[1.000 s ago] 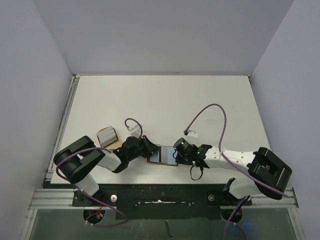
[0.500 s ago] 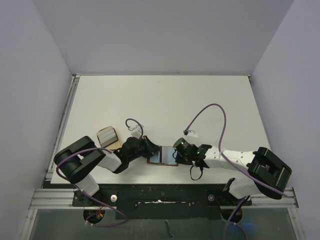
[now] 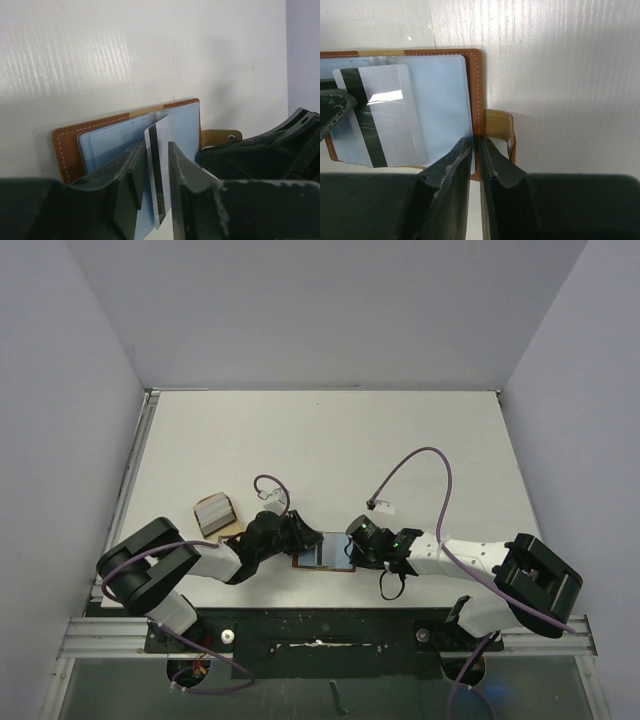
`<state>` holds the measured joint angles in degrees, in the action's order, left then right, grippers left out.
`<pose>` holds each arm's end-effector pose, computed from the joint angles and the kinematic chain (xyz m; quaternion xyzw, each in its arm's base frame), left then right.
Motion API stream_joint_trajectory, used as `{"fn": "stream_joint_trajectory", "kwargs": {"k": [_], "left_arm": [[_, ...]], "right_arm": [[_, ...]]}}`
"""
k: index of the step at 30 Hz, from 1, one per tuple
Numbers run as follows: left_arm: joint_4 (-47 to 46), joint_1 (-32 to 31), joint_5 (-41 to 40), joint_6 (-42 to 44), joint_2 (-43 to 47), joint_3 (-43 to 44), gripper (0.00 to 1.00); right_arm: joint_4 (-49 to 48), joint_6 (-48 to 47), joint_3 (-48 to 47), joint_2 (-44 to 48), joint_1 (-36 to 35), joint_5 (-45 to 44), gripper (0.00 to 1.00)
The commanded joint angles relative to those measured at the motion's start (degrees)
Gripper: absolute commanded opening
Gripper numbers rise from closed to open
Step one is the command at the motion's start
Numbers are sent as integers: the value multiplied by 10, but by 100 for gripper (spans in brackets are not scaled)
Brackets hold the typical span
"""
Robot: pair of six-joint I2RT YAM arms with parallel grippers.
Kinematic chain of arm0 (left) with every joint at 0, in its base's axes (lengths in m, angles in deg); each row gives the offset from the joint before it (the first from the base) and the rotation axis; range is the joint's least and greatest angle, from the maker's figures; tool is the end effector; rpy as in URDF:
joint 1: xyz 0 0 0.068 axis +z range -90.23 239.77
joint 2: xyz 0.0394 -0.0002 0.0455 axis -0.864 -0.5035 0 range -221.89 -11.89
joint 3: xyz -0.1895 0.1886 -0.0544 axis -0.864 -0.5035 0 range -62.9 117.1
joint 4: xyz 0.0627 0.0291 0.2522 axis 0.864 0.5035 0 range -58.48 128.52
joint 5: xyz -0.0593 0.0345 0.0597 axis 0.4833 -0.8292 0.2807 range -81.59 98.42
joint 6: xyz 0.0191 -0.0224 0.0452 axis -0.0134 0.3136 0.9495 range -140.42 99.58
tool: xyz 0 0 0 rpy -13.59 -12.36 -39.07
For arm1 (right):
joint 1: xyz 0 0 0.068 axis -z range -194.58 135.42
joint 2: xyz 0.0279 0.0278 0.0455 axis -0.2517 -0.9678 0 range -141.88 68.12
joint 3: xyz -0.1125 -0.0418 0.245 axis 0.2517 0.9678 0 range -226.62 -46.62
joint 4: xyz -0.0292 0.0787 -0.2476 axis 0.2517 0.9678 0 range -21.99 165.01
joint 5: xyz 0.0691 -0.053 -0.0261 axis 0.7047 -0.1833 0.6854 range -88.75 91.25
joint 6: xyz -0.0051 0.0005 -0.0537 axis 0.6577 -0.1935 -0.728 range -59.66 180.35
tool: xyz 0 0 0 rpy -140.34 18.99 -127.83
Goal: Put the credit cards into the card holder
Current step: Insert the credit card into the card holder.
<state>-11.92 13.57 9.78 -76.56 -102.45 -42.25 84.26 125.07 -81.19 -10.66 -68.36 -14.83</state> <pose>0.1803 -0.1890 0.1191 -0.0674 0.8475 -0.4164 0.3222 0.1494 0.1874 0.1505 0.1268 0.9497 0.1478 0.2452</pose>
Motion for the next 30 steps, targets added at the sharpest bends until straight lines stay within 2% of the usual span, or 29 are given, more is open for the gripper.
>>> {"fn": "stream_joint_trajectory", "kwargs": {"k": [1,23,30], "left_arm": [[32,-4,-15,19,28,15,24],[100,-24,-11,7,69,13,29],[92,-38,-7,5,47,29,22]], "right_arm": [[8,5,4,-16,-7,5,13],[-3,6,5,-14,-8,8,14],[-9,4,3,-17,-7,11,14]]}}
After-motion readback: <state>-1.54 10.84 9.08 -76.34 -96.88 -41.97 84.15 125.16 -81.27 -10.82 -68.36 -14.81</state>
